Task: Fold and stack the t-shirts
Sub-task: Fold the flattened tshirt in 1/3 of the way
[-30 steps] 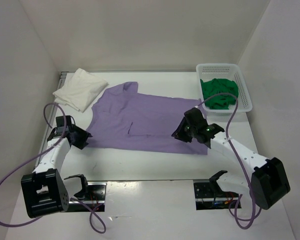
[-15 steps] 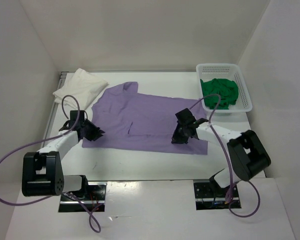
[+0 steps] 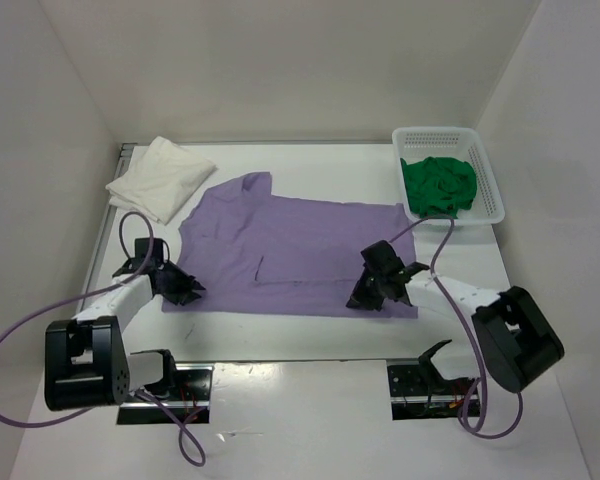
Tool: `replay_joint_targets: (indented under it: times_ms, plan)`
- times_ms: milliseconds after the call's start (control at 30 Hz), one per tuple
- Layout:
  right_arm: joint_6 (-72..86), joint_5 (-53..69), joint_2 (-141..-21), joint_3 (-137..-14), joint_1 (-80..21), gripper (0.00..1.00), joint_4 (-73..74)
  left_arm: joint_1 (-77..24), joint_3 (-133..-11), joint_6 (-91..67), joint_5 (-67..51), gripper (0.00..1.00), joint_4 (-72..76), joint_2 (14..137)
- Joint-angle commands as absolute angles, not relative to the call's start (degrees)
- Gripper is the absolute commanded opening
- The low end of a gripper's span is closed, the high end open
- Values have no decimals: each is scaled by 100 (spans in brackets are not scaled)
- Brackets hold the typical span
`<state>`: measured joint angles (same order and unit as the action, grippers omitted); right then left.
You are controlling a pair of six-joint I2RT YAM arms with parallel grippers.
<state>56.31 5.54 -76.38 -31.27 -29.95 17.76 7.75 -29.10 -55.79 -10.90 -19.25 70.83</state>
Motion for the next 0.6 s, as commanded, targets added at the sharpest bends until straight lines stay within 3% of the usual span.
replay_joint_targets:
  times_ms: [0,133,267,333,367,433,567]
  plan:
    - [5994,546,-7061,-2760,-3173,4,2512,633,-2821,-5747,-1230,34,-2697,6680]
    - [5925,545,-6820,-2943,-3173,6,2882,492,-2944,-5933,-1371,28,-3357,6338]
    - [5590,606,-7172,-3383,-3173,12,3040,554,-3487,-5565,-1310,16,-3437,6284]
    - [5538,528,-7164,-3698,-3173,17,3041,554,-4540,-5038,-1310,16,-2999,6598]
    - [5537,466,-7163,-3813,-3173,25,3041,423,-4927,-4923,-1310,19,-2762,6748]
    - [5318,544,-7102,-4164,-2971,30,2813,256,-5926,-4755,-1179,26,-1962,7326]
    - [4932,738,-7610,-4745,-2830,26,2540,-131,-7371,-4518,-686,31,-1205,8795]
